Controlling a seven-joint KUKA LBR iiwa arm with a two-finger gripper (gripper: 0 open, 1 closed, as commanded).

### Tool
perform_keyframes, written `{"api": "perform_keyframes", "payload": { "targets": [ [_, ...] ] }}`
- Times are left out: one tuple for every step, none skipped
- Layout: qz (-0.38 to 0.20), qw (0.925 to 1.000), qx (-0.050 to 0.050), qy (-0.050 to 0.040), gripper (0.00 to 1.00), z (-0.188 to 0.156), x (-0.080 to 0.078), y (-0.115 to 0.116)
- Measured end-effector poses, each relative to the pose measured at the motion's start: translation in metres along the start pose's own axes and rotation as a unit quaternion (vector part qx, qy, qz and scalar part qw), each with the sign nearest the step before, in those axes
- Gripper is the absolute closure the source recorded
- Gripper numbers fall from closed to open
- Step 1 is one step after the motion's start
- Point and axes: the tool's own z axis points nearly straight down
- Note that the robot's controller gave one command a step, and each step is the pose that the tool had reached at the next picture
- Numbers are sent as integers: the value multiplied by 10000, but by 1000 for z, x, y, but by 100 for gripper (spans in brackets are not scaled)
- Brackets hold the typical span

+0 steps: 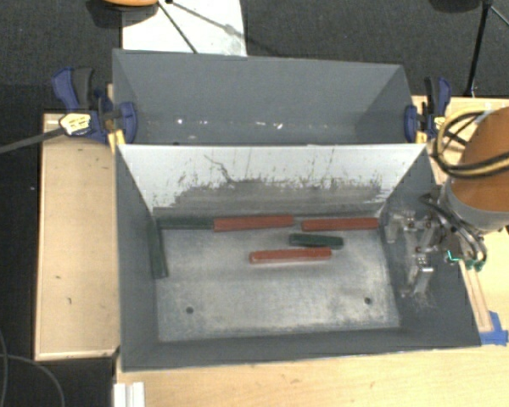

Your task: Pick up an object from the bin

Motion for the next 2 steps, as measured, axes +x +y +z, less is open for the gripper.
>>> {"api": "perform_keyframes", "payload": {
  "targets": [
    [285,9996,6,-34,0,53,-4,17],
    [-125,9999,-8,40,0,75,0,49]
  ]
}}
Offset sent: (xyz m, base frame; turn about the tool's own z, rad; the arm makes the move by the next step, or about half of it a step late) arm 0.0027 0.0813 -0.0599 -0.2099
